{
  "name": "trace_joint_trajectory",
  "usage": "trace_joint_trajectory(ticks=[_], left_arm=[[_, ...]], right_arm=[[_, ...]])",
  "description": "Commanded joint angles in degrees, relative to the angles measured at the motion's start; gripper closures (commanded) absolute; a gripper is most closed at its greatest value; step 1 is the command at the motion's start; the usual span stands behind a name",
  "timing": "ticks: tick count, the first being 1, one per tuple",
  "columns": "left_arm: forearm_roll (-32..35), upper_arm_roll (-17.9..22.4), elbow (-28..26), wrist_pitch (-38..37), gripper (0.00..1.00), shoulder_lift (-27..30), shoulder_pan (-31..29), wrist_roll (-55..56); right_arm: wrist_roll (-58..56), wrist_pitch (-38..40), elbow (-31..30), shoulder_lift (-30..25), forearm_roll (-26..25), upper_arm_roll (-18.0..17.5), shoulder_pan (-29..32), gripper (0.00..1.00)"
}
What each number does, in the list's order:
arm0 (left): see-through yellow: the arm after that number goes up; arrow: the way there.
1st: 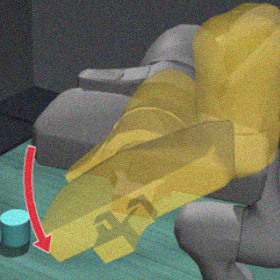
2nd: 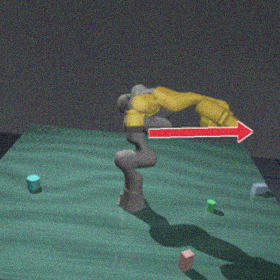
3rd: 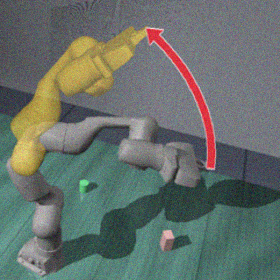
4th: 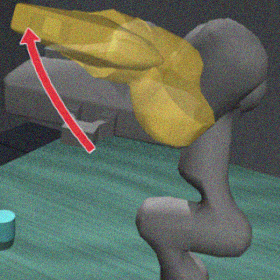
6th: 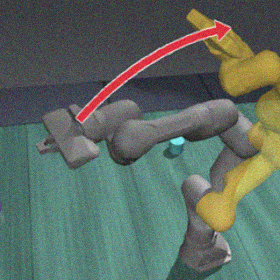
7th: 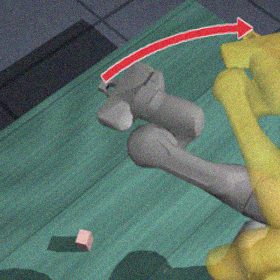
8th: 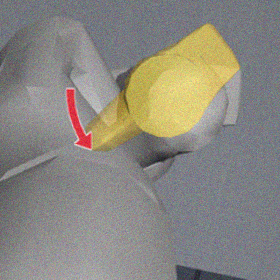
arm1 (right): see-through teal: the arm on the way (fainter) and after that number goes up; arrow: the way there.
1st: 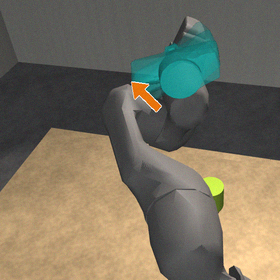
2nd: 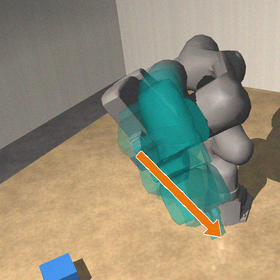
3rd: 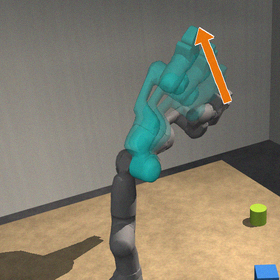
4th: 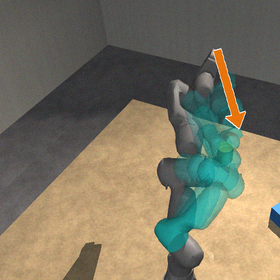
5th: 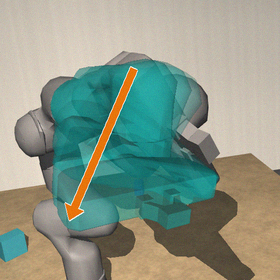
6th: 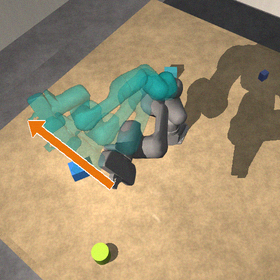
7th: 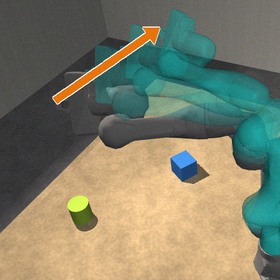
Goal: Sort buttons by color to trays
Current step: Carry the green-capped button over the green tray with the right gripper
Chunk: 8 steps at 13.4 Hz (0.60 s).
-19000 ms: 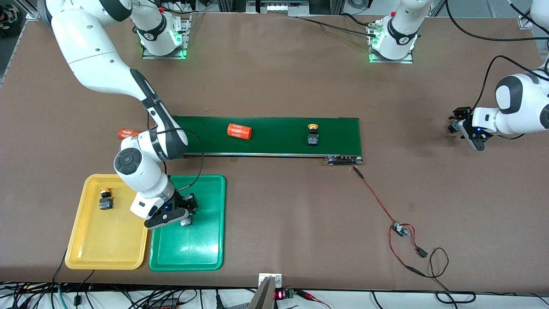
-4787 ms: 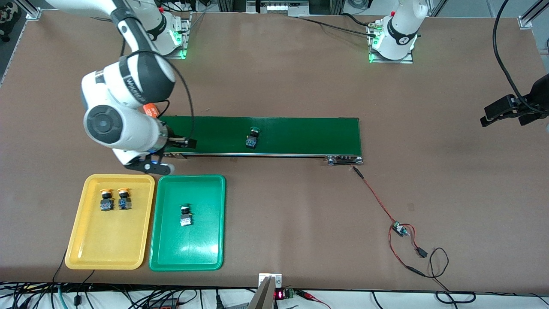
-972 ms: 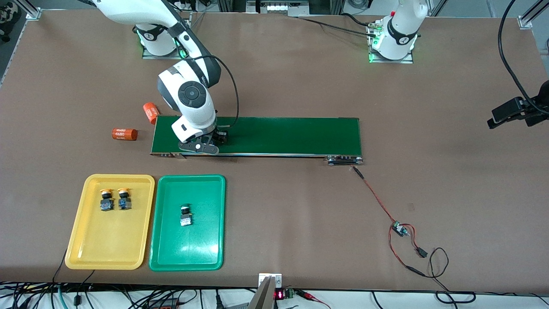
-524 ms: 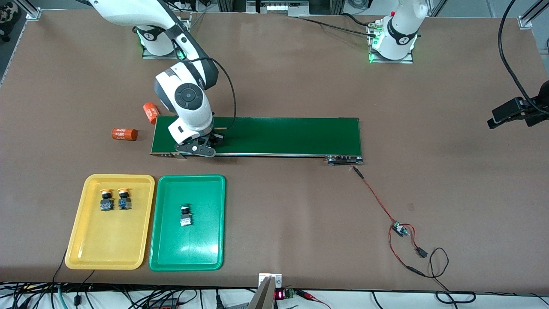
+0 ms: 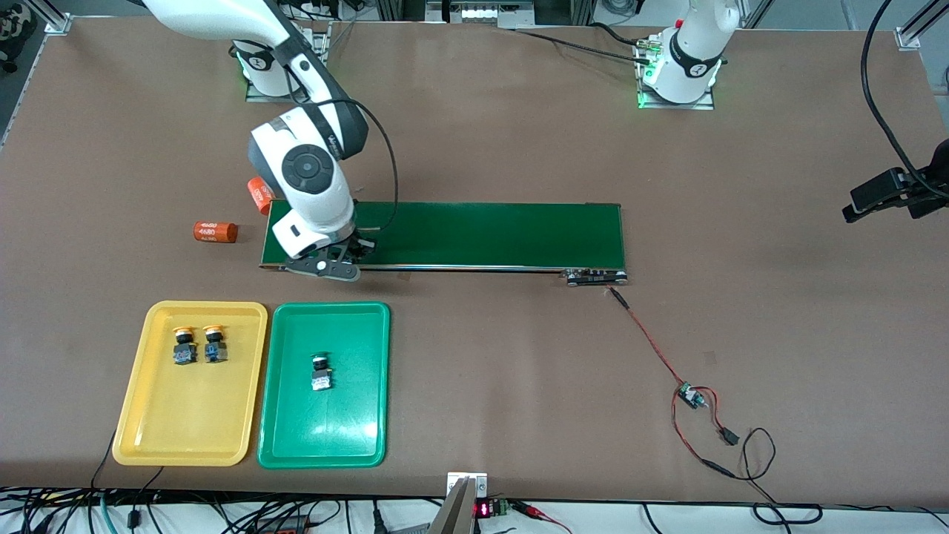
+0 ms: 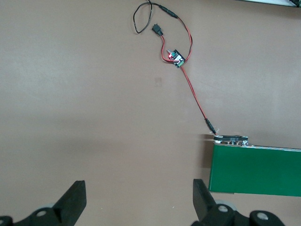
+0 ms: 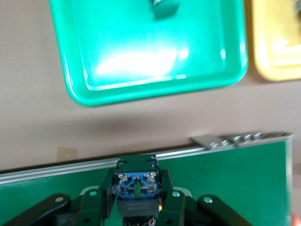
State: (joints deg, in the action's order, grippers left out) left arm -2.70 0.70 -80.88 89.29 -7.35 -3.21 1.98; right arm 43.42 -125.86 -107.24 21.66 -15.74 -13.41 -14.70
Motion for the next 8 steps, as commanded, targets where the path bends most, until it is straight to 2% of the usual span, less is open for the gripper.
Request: trace_joint_trajectory(ticks=[1,5,8], left_arm=[[-1.3,0.1,-0.9,0.6,0.0,0.8,-0.3,-1.0],[-1.3,0.1,-0.9,0.6,0.0,0.8,-0.3,-1.0],[-1.3,0.1,-0.9,0.7,0.0,0.8,-0.3,-1.0]], right_arm=[[-6.9,7.7,8.7,-0.9,0.3,-0.4,3.4,0.85],[-19.7,9.2,16.1,0.7,-0.1,-0.4,8.0,0.84],[-27.3,7.9,23.6,6.4,0.2,-0.4,11.1,0.84]])
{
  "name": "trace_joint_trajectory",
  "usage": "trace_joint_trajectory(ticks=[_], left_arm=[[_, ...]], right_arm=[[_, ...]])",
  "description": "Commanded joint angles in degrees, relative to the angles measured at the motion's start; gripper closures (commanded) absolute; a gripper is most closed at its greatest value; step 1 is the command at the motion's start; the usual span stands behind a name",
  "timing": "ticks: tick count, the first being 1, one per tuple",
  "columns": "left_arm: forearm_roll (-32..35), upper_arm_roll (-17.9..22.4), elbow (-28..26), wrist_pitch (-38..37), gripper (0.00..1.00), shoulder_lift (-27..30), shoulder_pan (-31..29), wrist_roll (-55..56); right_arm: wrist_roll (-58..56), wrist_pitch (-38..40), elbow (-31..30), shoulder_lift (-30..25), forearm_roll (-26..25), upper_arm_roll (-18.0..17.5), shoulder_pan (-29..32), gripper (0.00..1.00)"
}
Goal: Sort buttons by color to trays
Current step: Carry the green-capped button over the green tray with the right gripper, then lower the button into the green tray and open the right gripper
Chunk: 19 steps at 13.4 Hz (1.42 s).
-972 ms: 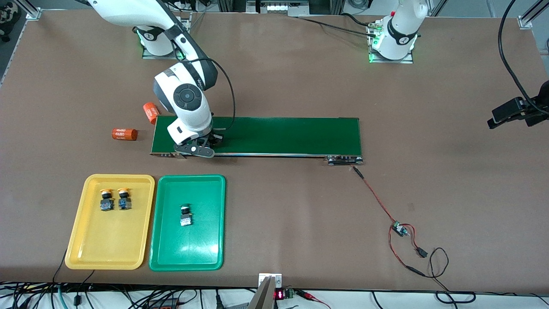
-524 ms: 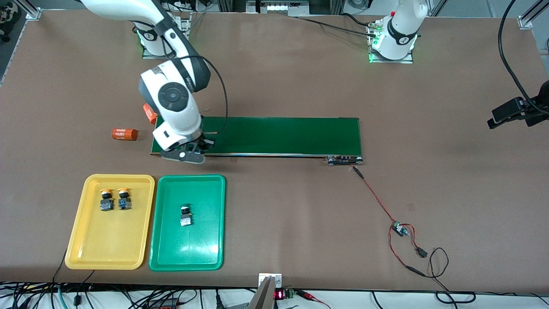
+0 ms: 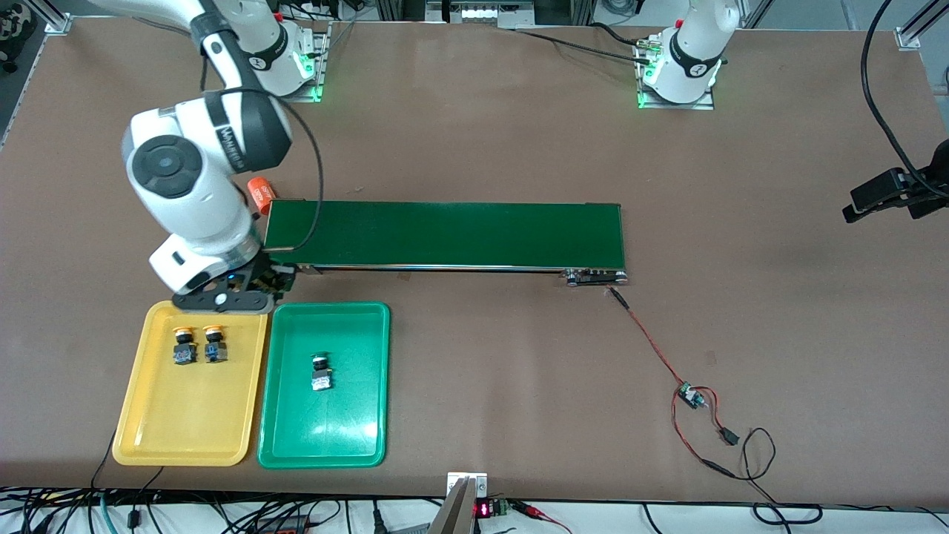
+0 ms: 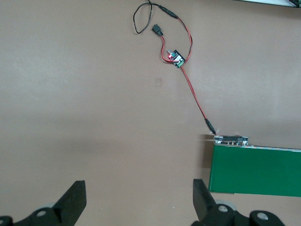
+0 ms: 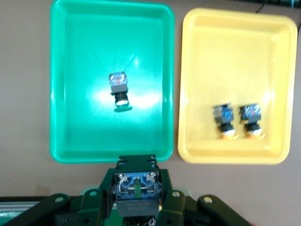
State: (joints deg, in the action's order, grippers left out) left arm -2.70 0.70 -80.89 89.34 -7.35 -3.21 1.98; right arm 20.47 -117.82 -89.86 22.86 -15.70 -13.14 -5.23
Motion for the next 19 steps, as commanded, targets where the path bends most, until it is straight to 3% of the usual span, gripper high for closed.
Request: trace_joint_trajectory(ticks=[1,3,9,12,19], left_arm=[[-1.3,0.1,-0.8,0.7,0.0,0.6,-0.3,-1.0],[-1.3,0.1,-0.8,0.7,0.0,0.5,-0.3,-1.0],[-1.1,0.1,-0.6,0.7,0.0,-0.1,-0.3,-1.0],[-1.0,0.1,-0.6,0.7,0.0,-0.1,-0.3,-1.1],[-0.6,-0.3,-0.6,1.8,0.0,0.0,-0.3,-1.2]], right_arm=[[-7.3,-1.4,7.9,7.5,1.4,-0.7,2.5,0.84],[-12.7,-4.9,8.7,9.8,5.1,-0.7,3.9,0.84],[-20.0,-22.1,8.6,19.0,5.4,-0.8,3.9,0.83],[-27.6,-26.2,8.4,22.0,5.9,-0.8,4.6,0.83],[-36.5,-29.2,8.3,23.5,13.1,-0.7,6.1,0.79]])
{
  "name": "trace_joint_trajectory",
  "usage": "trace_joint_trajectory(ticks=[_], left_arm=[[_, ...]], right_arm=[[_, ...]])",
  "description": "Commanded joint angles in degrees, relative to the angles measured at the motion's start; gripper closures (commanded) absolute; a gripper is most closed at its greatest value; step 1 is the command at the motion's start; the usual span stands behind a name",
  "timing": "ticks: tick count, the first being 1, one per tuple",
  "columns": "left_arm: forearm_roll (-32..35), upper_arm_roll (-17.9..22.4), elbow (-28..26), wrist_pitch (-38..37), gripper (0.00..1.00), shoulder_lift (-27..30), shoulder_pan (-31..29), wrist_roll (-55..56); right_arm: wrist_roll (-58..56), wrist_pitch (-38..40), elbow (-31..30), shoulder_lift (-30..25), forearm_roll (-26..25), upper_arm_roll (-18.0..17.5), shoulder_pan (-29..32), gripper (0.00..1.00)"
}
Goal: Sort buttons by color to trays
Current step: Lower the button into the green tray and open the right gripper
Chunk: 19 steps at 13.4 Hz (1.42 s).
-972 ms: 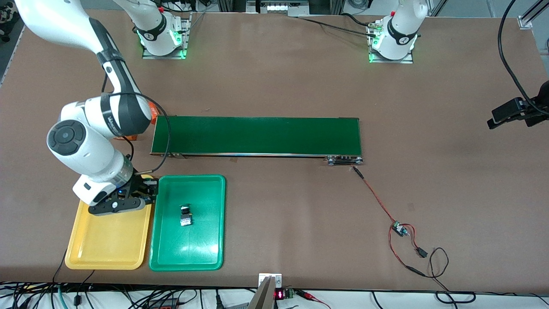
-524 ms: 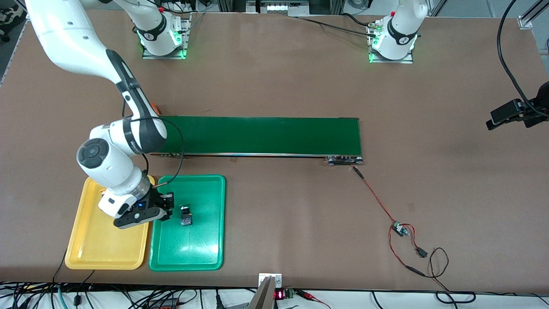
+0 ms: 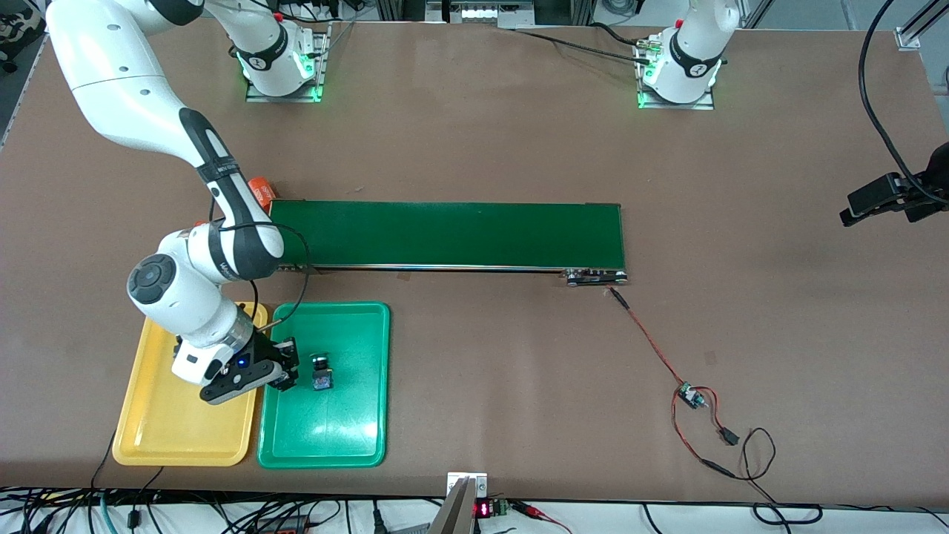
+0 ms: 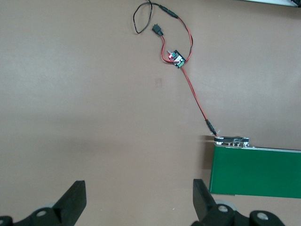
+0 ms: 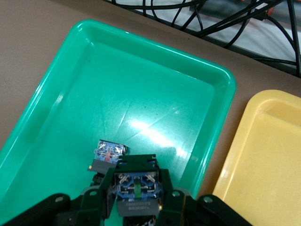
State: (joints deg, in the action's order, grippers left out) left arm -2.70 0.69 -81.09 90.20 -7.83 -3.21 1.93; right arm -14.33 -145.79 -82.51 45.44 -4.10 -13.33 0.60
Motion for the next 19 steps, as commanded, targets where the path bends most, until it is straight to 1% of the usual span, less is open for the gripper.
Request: trace_joint_trajectory(ticks=[1,2,5,6,7,8,9,12,14,17,19], left_arm=[[-0.5,-0.3,-0.4,1.0,0.0,0.5,-0.3,-1.2],[-0.5,-0.3,-0.4,1.0,0.0,0.5,-0.3,-1.2],[-0.5,-0.3,-0.4,1.0,0.0,0.5,-0.3,-1.2],[-0.5,-0.3,-0.4,1.0,0.0,0.5,-0.3,-1.2],[-0.7,-0.3,-0.5,1.0,0.0,0.4,-0.3,-1.2],[-0.7,-0.3,-0.5,1.0,0.0,0.3,-0.3,-1.2],[-0.6,-0.3,-0.5,1.0,0.0,0.3,-0.3,-1.2],[-0.5,-0.2,-0.6,1.0,0.0,0.2,-0.3,-1.2],[-0.5,-0.2,-0.6,1.0,0.0,0.2,-0.3,-1.2],[-0.5,-0.2,-0.5,1.0,0.0,0.3,-0.3,-1.2],[-0.5,-0.3,-0.5,0.9,0.0,0.4,-0.3,-1.2]], right_arm=[[-1.8,-2.7,0.7,1.6,1.5,-0.6,0.2,0.78],[-1.8,-3.8,0.3,1.8,1.5,-0.6,0.2,0.76],[-1.4,-4.6,0.2,2.4,1.6,-0.6,0.0,0.59],[-1.2,-4.6,0.2,2.4,1.6,-0.7,-0.1,0.46],[-1.2,-4.6,0.2,2.4,1.6,-0.7,-0.1,0.3],[-1.1,-4.6,0.2,2.4,1.6,-0.7,-0.1,0.2],[-1.0,-4.6,0.2,2.4,1.7,-0.7,-0.1,0.12],[-0.2,-3.9,0.1,1.8,2.6,-0.7,-0.3,0.11],[1.4,-2.6,0.1,1.4,3.0,-0.9,-0.3,0.08],[5.1,1.7,0.1,-1.2,3.2,-0.8,-0.3,0.08],[8.2,5.9,0.2,-4.1,3.2,-0.8,-0.2,0.08]])
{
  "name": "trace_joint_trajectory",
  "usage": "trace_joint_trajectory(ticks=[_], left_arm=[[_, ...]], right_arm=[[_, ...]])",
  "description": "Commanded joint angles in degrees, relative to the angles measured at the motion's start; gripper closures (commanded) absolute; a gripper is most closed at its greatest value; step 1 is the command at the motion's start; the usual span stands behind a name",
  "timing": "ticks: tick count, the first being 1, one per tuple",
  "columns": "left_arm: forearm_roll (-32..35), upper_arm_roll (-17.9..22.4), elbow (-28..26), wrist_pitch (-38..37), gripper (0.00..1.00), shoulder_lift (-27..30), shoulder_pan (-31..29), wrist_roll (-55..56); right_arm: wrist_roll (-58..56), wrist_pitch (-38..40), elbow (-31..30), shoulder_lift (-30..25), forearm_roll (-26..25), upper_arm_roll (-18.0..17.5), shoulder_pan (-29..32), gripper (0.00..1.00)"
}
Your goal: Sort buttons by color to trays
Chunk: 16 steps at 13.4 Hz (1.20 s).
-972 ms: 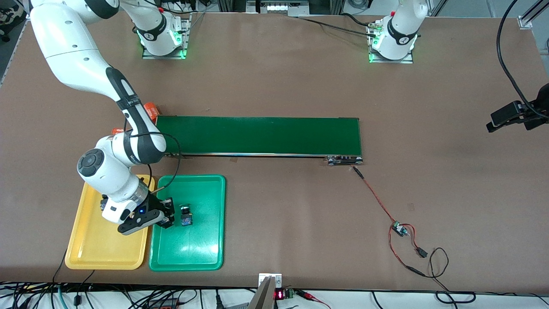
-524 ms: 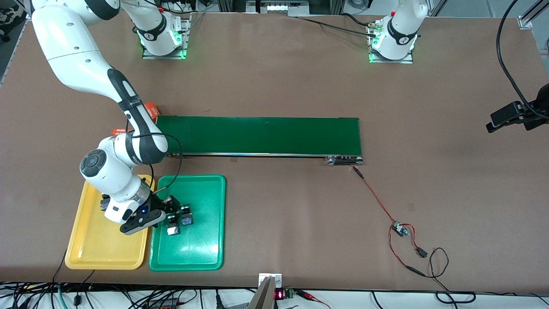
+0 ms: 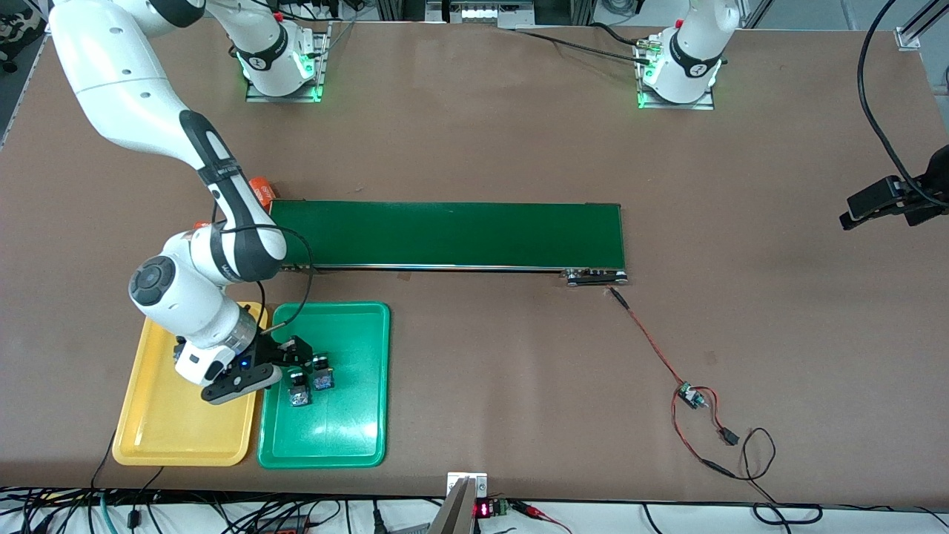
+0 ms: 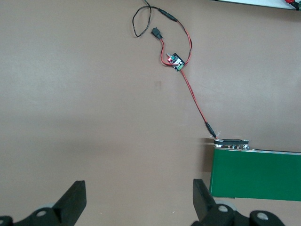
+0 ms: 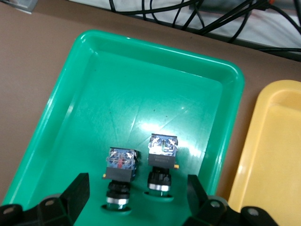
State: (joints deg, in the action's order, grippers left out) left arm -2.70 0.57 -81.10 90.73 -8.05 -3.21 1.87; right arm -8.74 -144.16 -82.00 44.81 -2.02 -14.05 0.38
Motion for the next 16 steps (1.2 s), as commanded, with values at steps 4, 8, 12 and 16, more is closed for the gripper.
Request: trace_joint_trajectory(ticks=[4,8,12,16], left_arm=[[-0.5,-0.5,-0.5,-0.1,0.0,1.0,0.4,-1.2],[-0.7,-0.8,-0.6,0.6,0.0,0.7,0.4,-1.3],[-0.5,-0.8,-0.5,0.6,0.0,0.7,0.4,-1.3],[-0.5,-0.8,-0.5,0.6,0.0,0.7,0.4,-1.2]], right_arm=[[4.9,20.3,-0.4,-12.1,1.8,0.0,0.7,0.08],[11.3,33.4,-0.4,-19.7,1.8,0.2,2.0,0.05],[11.5,45.4,-0.5,-27.6,1.8,0.9,4.7,0.05],[12.9,51.9,-3.0,-34.9,1.8,4.5,4.5,0.01]])
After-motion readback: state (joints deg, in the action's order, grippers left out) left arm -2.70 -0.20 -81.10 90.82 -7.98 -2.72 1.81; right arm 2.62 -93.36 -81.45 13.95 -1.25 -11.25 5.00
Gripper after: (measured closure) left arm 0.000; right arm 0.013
